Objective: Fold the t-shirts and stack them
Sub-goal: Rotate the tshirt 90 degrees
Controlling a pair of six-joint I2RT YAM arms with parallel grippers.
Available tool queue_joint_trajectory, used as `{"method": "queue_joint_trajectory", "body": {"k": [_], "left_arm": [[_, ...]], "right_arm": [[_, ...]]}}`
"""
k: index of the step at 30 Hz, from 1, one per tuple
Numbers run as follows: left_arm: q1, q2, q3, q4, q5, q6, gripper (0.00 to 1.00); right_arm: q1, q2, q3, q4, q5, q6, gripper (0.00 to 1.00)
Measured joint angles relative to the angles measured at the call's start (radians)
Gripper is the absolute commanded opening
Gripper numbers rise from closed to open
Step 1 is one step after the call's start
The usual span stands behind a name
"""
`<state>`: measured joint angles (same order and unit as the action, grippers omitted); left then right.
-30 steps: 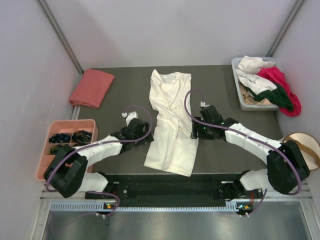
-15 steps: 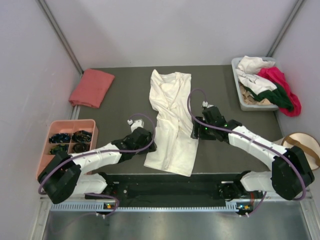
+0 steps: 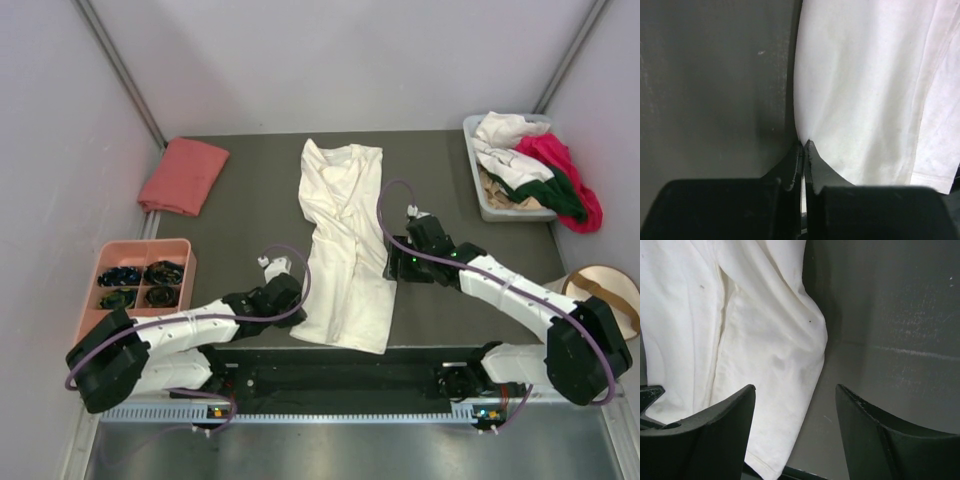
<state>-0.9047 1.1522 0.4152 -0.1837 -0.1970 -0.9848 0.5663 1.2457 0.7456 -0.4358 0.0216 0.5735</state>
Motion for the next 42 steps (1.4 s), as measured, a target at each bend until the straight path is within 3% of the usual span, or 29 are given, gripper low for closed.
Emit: {"method": "queue_joint_trajectory", "body": {"k": [10, 13, 15, 17, 18, 19, 25, 29, 32, 36, 38, 42], "left_arm": [[-0.101, -0.064, -0.001, -0.130, -0.002, -0.077, 0.00], [-0.154, -0.075, -0.001, -0.163, -0.007, -0.120, 0.10], [-0.189, -0.077, 0.000, -0.177, -0.016, -0.144, 0.28], [-0.214, -0.079, 0.006, -0.192, -0.025, -0.166, 0.59], [-0.222, -0.079, 0.015, -0.201, -0.029, -0.169, 0.97], [-0.229, -0.079, 0.027, -0.214, -0.030, -0.172, 0.99], [-0.241, -0.082, 0.221, -0.362, -0.128, -0.132, 0.99], [-0.226, -0.083, 0.420, -0.367, -0.327, -0.002, 0.99], [-0.101, -0.083, 0.488, -0.254, -0.388, 0.139, 0.99], [0.202, -0.027, 0.476, -0.055, -0.318, 0.269, 0.97], [0.312, 0.073, 0.482, 0.042, -0.270, 0.320, 0.94], [0.396, 0.327, 0.532, 0.179, -0.165, 0.409, 0.88]], "right_arm": [[0.000, -0.003, -0.001, 0.001, -0.001, -0.001, 0.65], [0.000, -0.003, -0.001, 0.001, -0.002, -0.001, 0.65], [0.000, -0.003, -0.001, 0.001, -0.002, -0.002, 0.66], [0.000, -0.003, -0.001, 0.001, -0.001, -0.004, 0.66], [0.000, -0.003, -0.001, 0.001, -0.001, -0.004, 0.66], [0.000, -0.003, 0.000, 0.000, 0.000, -0.005, 0.67], [-0.010, 0.048, 0.072, -0.005, 0.029, -0.008, 0.68], [-0.068, 0.164, 0.190, 0.039, 0.014, -0.015, 0.68], [-0.151, 0.285, 0.293, 0.101, -0.047, -0.013, 0.68], [-0.248, 0.443, 0.431, 0.146, -0.113, -0.016, 0.68], [-0.281, 0.521, 0.505, 0.164, -0.145, -0.021, 0.69], [-0.322, 0.670, 0.649, 0.182, -0.217, -0.030, 0.69]]}}
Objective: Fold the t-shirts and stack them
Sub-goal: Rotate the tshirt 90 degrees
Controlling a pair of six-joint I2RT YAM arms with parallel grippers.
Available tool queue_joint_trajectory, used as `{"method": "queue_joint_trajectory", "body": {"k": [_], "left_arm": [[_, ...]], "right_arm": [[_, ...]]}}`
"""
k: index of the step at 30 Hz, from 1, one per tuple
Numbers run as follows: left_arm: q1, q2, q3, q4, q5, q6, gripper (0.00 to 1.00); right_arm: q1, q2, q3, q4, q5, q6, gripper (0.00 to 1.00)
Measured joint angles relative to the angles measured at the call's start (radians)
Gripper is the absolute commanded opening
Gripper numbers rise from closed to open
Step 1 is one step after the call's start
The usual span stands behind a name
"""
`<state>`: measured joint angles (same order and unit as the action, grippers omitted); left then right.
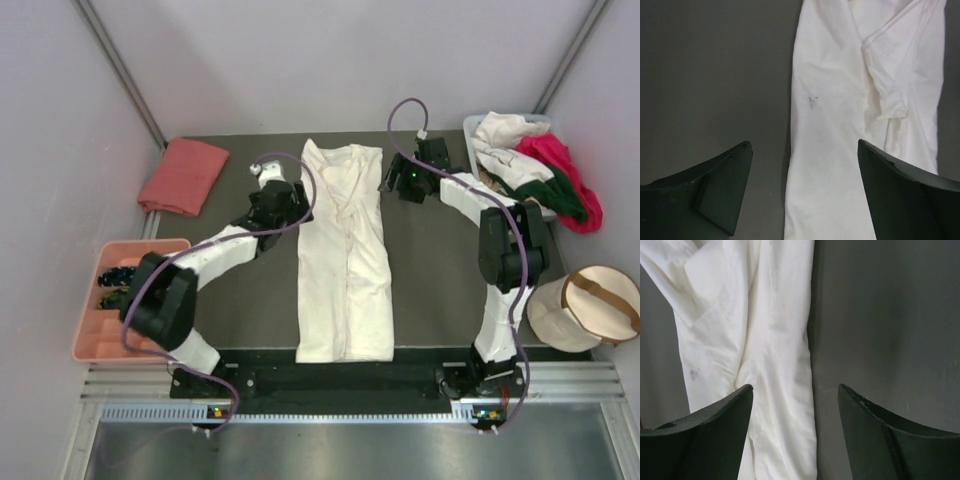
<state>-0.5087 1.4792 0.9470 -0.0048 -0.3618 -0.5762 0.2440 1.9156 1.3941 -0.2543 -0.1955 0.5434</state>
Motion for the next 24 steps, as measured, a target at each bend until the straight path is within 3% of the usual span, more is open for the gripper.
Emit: {"method": "queue_joint_trajectory", "body": {"k": [7, 24], "left_arm": [[0.080, 0.364, 0.190, 0.117, 0.182, 0.098, 0.83], [0.221, 0.786, 0.658, 0.147, 0.311, 0.214, 0.82]], "right_arm": [[-0.034, 0.221, 0.212, -0.007, -0.090, -0.010, 0.69], [-0.085, 0.454, 0.539, -0.082, -0.167, -0.019, 0.70]]}}
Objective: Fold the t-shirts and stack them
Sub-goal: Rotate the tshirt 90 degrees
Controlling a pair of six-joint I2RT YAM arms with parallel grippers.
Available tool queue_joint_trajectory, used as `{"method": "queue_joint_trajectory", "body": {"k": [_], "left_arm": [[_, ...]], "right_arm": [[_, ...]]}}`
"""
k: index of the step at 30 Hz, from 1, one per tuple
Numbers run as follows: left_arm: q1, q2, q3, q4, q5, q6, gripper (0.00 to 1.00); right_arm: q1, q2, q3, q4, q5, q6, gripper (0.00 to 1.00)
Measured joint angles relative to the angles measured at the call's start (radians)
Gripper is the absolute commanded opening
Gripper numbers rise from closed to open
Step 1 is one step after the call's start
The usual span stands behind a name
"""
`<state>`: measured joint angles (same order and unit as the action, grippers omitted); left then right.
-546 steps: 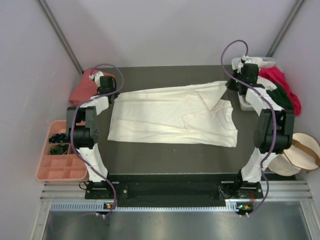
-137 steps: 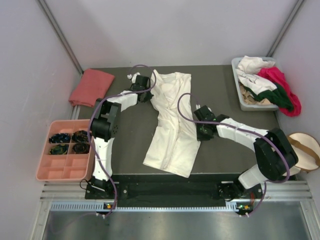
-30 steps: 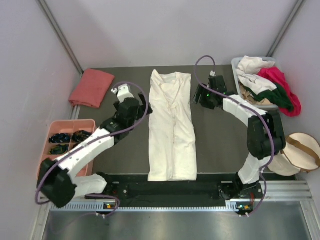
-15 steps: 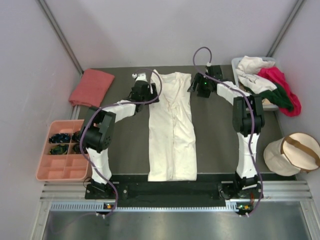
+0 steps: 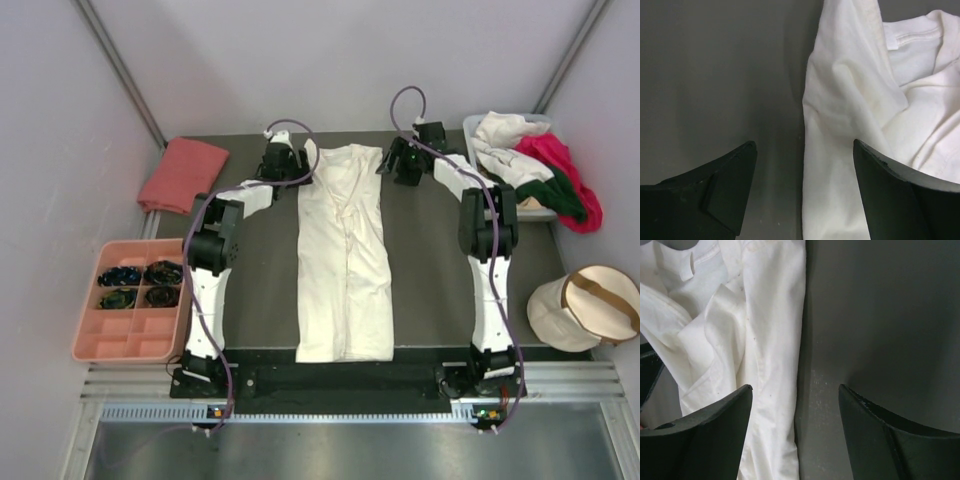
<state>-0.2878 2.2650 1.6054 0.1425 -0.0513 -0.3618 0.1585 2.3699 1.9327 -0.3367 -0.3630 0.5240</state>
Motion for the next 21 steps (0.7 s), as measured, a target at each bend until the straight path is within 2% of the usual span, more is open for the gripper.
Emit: {"method": "queue_joint_trajectory", "body": {"k": [7, 11, 14, 16, 17, 18, 19, 21], "left_arm": [[0.015, 0.118, 0.161, -0.017, 0.046, 0.029, 0.82], [0.023, 0.165, 0.233, -0.022, 0.075, 0.033, 0.81], [0.028, 0.195, 0.276, -0.021, 0.099, 0.032, 0.79], [0.032, 0.204, 0.293, -0.023, 0.113, 0.032, 0.77], [0.033, 0.209, 0.298, -0.022, 0.117, 0.032, 0.71], [0.035, 0.216, 0.309, -0.023, 0.123, 0.032, 0.63], [0.037, 0.223, 0.319, -0.024, 0.129, 0.029, 0.50], [0.040, 0.232, 0.329, -0.024, 0.144, 0.021, 0.10]], "right_arm": [[-0.002, 0.077, 0.097, -0.022, -0.055, 0.000, 0.69], [-0.005, 0.119, 0.158, -0.029, -0.090, 0.000, 0.65], [-0.005, 0.154, 0.206, -0.031, -0.120, 0.000, 0.59], [-0.005, 0.172, 0.229, -0.032, -0.141, 0.001, 0.47], [-0.006, 0.181, 0.238, -0.029, -0.154, 0.000, 0.39], [-0.006, 0.188, 0.244, -0.030, -0.160, -0.001, 0.21], [-0.006, 0.196, 0.247, -0.029, -0.167, 0.003, 0.13], [-0.006, 0.211, 0.248, -0.024, -0.185, 0.003, 0.00]]}}
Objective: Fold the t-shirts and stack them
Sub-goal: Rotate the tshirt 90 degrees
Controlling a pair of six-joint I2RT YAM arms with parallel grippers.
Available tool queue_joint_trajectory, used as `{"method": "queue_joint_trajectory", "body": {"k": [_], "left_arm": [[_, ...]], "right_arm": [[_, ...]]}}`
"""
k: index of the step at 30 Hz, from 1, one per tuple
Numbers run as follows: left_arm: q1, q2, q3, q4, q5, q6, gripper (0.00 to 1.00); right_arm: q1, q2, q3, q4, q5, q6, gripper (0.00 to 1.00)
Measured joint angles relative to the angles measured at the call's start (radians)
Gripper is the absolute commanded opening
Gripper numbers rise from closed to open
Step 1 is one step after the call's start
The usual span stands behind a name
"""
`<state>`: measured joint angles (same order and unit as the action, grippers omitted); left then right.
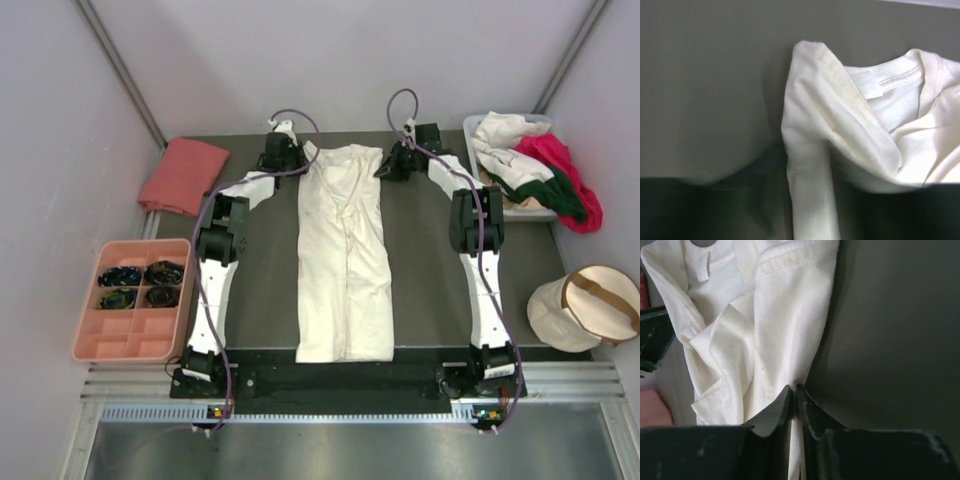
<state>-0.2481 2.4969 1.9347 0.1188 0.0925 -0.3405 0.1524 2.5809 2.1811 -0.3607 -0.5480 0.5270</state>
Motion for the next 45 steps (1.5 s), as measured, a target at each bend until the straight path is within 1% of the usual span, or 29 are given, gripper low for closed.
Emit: {"method": "queue_joint_trajectory", "body": {"k": [1, 2, 11, 17, 25, 26, 27, 28, 29, 30, 31, 32, 34, 35, 38, 41, 45], "left_arm": [[0.002, 0.003, 0.003, -0.009, 0.006, -0.003, 0.01], [0.004, 0.007, 0.004, -0.016, 0.014, -0.005, 0.00], [0.015, 0.041, 0.056, -0.038, 0.079, -0.024, 0.00], [0.019, 0.070, 0.106, -0.056, 0.133, -0.053, 0.00], [0.019, 0.148, 0.240, -0.090, 0.182, -0.104, 0.00], [0.019, 0.157, 0.251, -0.090, 0.183, -0.107, 0.02], [0.019, 0.163, 0.261, -0.091, 0.185, -0.109, 0.20], [0.019, 0.165, 0.264, -0.091, 0.184, -0.111, 0.32], [0.019, 0.166, 0.265, -0.092, 0.185, -0.112, 0.46], [0.019, 0.166, 0.265, -0.089, 0.190, -0.119, 0.56], [0.019, 0.166, 0.269, -0.086, 0.195, -0.124, 0.69], [0.018, 0.165, 0.271, -0.081, 0.194, -0.125, 0.74], [0.018, 0.155, 0.262, -0.065, 0.190, -0.125, 0.80], [0.018, 0.138, 0.236, -0.054, 0.179, -0.124, 0.80], [0.021, 0.055, 0.102, -0.026, 0.153, -0.126, 0.82], [0.034, -0.035, -0.037, -0.011, 0.126, -0.130, 0.82], [0.057, -0.160, -0.232, 0.014, 0.085, -0.142, 0.82]], "right_arm": [[0.000, 0.008, 0.000, 0.000, -0.008, 0.011, 0.00], [-0.001, 0.013, 0.000, 0.005, -0.019, 0.018, 0.00], [-0.010, 0.016, 0.000, 0.025, -0.038, 0.045, 0.00], [-0.025, 0.016, 0.000, 0.068, -0.042, 0.099, 0.00], [-0.061, 0.024, 0.004, 0.129, -0.041, 0.170, 0.00], [-0.066, 0.039, 0.022, 0.130, -0.044, 0.179, 0.14], [-0.070, 0.051, 0.035, 0.134, -0.047, 0.185, 0.26], [-0.075, 0.066, 0.048, 0.137, -0.051, 0.192, 0.43], [-0.080, 0.078, 0.055, 0.144, -0.051, 0.197, 0.48], [-0.086, 0.083, 0.056, 0.152, -0.073, 0.216, 0.52], [-0.091, 0.085, 0.059, 0.168, -0.084, 0.219, 0.55], [-0.095, 0.079, 0.059, 0.180, -0.084, 0.215, 0.57], [-0.105, 0.060, 0.021, 0.216, -0.069, 0.210, 0.59], [-0.111, 0.037, -0.026, 0.241, -0.070, 0.209, 0.59], [-0.124, -0.043, -0.142, 0.260, -0.031, 0.184, 0.60], [-0.135, -0.122, -0.241, 0.238, 0.024, 0.122, 0.61], [-0.129, -0.193, -0.281, 0.157, 0.085, 0.032, 0.61]]}}
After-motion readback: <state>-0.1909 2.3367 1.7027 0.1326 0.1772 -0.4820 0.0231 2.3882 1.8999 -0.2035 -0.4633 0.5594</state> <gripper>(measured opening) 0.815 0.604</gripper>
